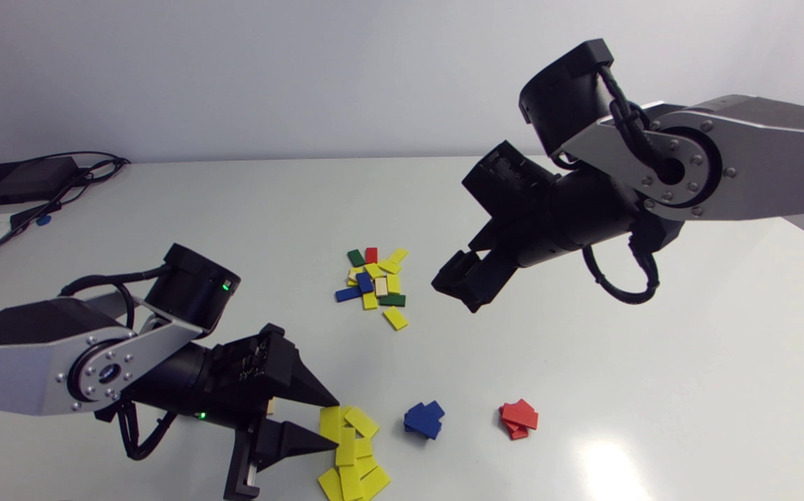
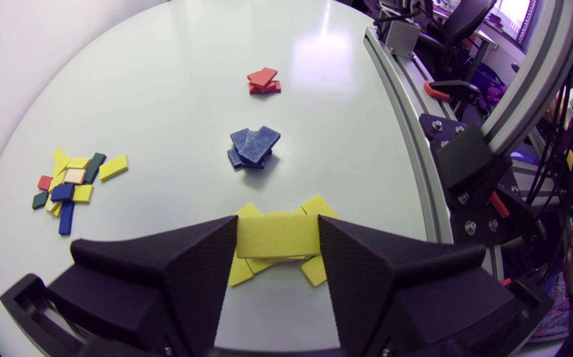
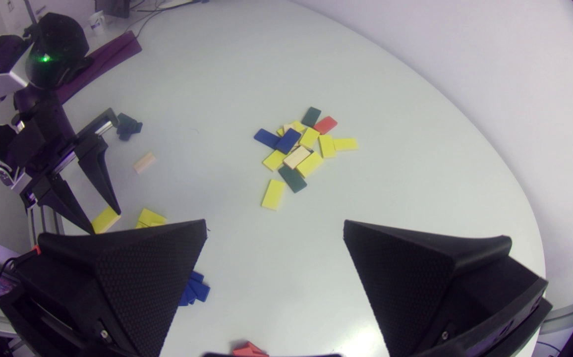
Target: Take domino bricks one by one from the mixed stack on the table and place each onto the existing stack of the same color.
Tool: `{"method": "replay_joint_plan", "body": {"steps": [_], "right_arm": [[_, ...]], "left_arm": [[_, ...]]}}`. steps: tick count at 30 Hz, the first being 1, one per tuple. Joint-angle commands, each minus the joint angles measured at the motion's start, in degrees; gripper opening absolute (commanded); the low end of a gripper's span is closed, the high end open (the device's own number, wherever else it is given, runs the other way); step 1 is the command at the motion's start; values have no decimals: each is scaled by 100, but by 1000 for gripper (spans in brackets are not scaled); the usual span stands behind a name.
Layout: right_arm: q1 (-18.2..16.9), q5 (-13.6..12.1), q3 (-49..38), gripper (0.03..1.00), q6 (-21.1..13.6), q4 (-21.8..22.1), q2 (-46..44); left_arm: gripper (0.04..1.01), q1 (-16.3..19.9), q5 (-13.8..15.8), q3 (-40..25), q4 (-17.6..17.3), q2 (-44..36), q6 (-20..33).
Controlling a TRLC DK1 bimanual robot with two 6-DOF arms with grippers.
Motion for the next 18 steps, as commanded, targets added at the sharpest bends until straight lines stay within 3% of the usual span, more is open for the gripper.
{"method": "replay_joint_plan", "body": {"steps": [1,18], "right_arm": [[43,-45,-193,970,14,80,-71],[-10,-98,-184,969,-13,124,-54]], "left_arm": [[352,-127,54,-322,268,112,-209],[354,-364,-210,-401,1287,1140,-306]]}}
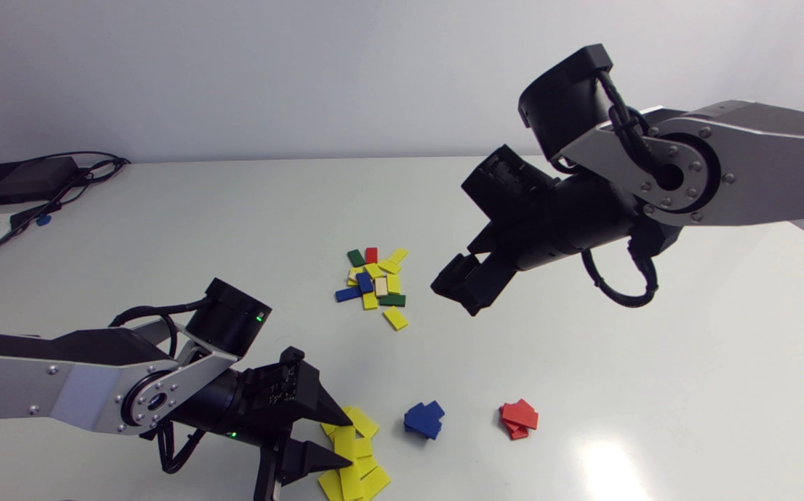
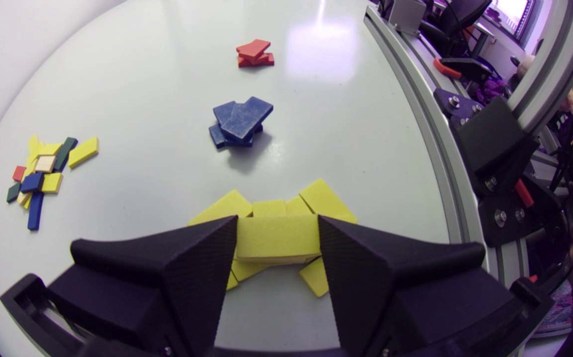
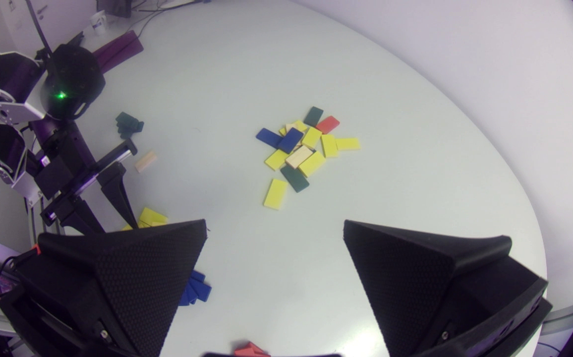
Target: Take domino bricks one by one from the mixed stack on the table and place each onto the existing stack of the same color.
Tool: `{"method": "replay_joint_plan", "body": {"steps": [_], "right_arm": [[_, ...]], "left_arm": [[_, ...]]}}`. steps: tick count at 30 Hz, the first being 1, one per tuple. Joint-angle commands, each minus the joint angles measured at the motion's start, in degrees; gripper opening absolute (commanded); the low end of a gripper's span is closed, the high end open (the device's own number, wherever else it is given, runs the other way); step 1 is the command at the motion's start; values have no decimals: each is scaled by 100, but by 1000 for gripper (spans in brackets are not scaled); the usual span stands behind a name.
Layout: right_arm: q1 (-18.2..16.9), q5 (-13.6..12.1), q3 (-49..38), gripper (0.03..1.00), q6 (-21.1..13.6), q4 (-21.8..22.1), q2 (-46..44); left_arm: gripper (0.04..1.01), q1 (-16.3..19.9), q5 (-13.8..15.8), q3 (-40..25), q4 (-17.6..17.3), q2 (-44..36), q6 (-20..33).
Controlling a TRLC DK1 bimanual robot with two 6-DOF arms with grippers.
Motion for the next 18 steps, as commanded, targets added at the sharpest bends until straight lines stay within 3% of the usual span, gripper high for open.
{"method": "replay_joint_plan", "body": {"steps": [1,6,10,13,18], "right_arm": [[-23,-54,-127,969,-13,54,-34],[-32,-71,-74,970,-30,63,-8],[-32,-80,-39,969,-30,28,-17],[-49,-89,-48,970,-39,28,-25],[-67,-98,-92,969,-57,28,-69]], "left_arm": [[354,-45,-22,-113,134,231,-94],[403,-54,-57,-95,186,293,-94],[825,-116,-101,-104,177,249,-120],[975,-116,-110,-113,160,108,-173],[990,-124,-127,-7,-86,-164,-217]]}}
